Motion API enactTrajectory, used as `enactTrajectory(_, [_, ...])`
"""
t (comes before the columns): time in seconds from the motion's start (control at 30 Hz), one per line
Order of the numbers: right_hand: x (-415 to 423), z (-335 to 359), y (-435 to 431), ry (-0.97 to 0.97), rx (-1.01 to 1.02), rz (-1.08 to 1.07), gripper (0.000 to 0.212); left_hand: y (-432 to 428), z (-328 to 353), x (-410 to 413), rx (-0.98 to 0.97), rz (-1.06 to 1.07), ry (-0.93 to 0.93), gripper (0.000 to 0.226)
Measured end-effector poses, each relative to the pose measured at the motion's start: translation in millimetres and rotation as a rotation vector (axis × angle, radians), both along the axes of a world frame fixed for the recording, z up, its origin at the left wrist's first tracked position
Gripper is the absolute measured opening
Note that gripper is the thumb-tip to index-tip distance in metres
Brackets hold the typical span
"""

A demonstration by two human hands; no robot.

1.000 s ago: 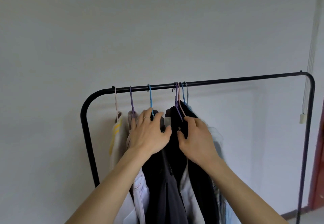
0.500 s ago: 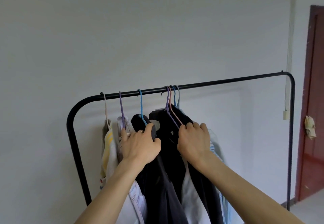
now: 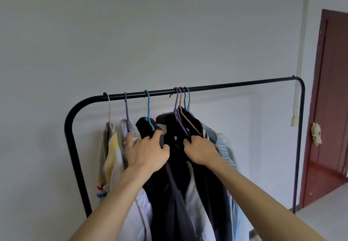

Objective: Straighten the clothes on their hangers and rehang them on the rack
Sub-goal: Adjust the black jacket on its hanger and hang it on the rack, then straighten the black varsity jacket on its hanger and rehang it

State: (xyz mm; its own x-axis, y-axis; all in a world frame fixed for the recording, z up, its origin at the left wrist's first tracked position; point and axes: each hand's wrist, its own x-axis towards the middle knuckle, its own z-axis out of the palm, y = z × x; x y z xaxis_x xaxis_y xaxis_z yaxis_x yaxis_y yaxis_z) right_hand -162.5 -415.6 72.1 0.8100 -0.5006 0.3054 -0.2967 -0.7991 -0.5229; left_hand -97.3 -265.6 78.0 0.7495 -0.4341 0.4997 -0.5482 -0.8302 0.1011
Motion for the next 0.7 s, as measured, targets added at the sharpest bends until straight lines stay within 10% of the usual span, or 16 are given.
enactTrajectory(0.37, [-16.6,33.9,-35.2,-0.271,0.27,0.031,0.033,11.7,2.2,3.1,-0.009,-0.074,0.018,0.041])
enactTrajectory(0.7, [-143.4,-14.7,-50.0,-0.342,0.08,0.056,0.043,17.5,-3.6,-14.7,-0.034,-0.155,-0.208,0.039])
